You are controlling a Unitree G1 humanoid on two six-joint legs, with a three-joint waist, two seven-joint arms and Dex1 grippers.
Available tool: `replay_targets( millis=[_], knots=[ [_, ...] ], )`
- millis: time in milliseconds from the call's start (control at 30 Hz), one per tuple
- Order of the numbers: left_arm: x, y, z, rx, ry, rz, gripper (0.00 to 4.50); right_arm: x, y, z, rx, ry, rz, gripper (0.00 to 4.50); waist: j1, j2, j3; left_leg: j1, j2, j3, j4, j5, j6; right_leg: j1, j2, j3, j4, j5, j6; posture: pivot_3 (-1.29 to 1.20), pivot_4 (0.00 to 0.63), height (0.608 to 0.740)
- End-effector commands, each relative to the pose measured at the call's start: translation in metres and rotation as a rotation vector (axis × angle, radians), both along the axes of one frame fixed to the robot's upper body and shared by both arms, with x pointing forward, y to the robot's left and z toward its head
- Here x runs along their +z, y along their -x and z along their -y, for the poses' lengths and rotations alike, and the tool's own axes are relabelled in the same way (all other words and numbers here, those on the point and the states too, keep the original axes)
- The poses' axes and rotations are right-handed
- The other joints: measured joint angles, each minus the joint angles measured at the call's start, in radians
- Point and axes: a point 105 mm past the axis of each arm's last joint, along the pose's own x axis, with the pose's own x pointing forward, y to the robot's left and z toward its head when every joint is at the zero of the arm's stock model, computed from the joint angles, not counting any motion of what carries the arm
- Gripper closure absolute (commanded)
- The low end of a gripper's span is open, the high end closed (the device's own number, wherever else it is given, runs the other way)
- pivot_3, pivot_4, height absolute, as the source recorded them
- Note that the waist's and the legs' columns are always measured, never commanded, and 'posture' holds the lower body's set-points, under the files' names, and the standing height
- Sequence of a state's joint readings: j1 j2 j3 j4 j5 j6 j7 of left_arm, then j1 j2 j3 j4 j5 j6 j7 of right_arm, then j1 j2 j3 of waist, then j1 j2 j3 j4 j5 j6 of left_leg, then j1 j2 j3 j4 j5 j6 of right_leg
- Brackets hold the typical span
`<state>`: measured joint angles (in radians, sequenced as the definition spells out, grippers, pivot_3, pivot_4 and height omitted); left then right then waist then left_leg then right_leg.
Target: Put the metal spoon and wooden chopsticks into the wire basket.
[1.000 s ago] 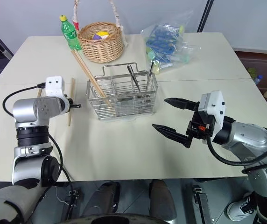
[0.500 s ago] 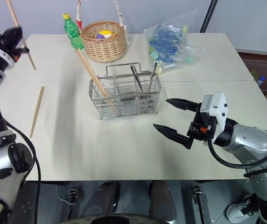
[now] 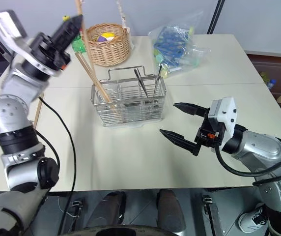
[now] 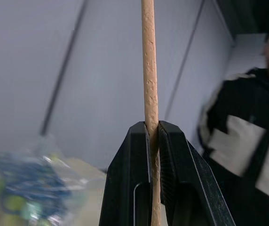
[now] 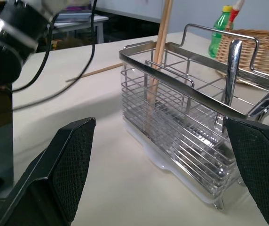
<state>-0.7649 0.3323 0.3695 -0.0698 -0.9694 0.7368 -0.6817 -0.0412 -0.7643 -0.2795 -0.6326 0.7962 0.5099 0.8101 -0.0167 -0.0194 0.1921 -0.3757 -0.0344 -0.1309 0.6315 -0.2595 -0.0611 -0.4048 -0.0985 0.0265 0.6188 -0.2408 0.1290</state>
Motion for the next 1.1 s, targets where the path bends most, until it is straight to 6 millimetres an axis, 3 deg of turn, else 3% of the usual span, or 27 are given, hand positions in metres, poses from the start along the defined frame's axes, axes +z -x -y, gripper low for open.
replay_targets(
  millis=[33,733,833,1067,1100],
  knots=[
    [-0.003,0.006,0.006,-0.003,-0.035,0.034,4.41,0.008,0.003,-0.002,0.001,-0.007,0.054,0.00,0.001,0.000,0.000,0.000,0.000,0.000,0.000,0.000,0.000,0.000,0.000,0.000,0.000,0.000,0.000,0.00,0.150,0.740],
    [-0.052,-0.003,0.012,0.168,-0.156,0.014,4.41,0.009,0.001,-0.005,-0.003,-0.024,0.056,0.00,0.005,0.000,0.000,0.000,0.000,0.000,0.000,0.000,0.000,0.000,0.000,0.000,-0.001,0.000,0.000,0.00,0.150,0.740],
    [-0.053,-0.003,0.012,0.177,-0.153,0.016,3.45,0.010,0.001,-0.005,-0.002,-0.024,0.057,0.00,0.005,0.000,0.000,0.000,0.000,0.000,0.000,0.000,0.000,0.000,0.000,0.000,-0.001,0.000,0.000,0.00,0.150,0.740],
    [-0.051,-0.002,0.009,0.196,-0.153,0.015,0.05,0.009,0.001,-0.005,0.001,-0.023,0.053,0.00,0.005,0.000,0.000,0.000,0.000,0.000,0.000,0.000,0.000,0.001,0.000,0.000,-0.002,0.000,0.000,0.00,0.150,0.740],
    [-0.050,-0.002,0.008,0.197,-0.150,0.015,0.05,0.009,0.001,-0.005,0.002,-0.023,0.052,0.00,0.005,0.000,0.000,0.000,0.000,0.000,0.000,0.000,0.000,0.001,0.000,0.000,-0.002,0.000,0.000,0.00,0.150,0.740]
  ],
)
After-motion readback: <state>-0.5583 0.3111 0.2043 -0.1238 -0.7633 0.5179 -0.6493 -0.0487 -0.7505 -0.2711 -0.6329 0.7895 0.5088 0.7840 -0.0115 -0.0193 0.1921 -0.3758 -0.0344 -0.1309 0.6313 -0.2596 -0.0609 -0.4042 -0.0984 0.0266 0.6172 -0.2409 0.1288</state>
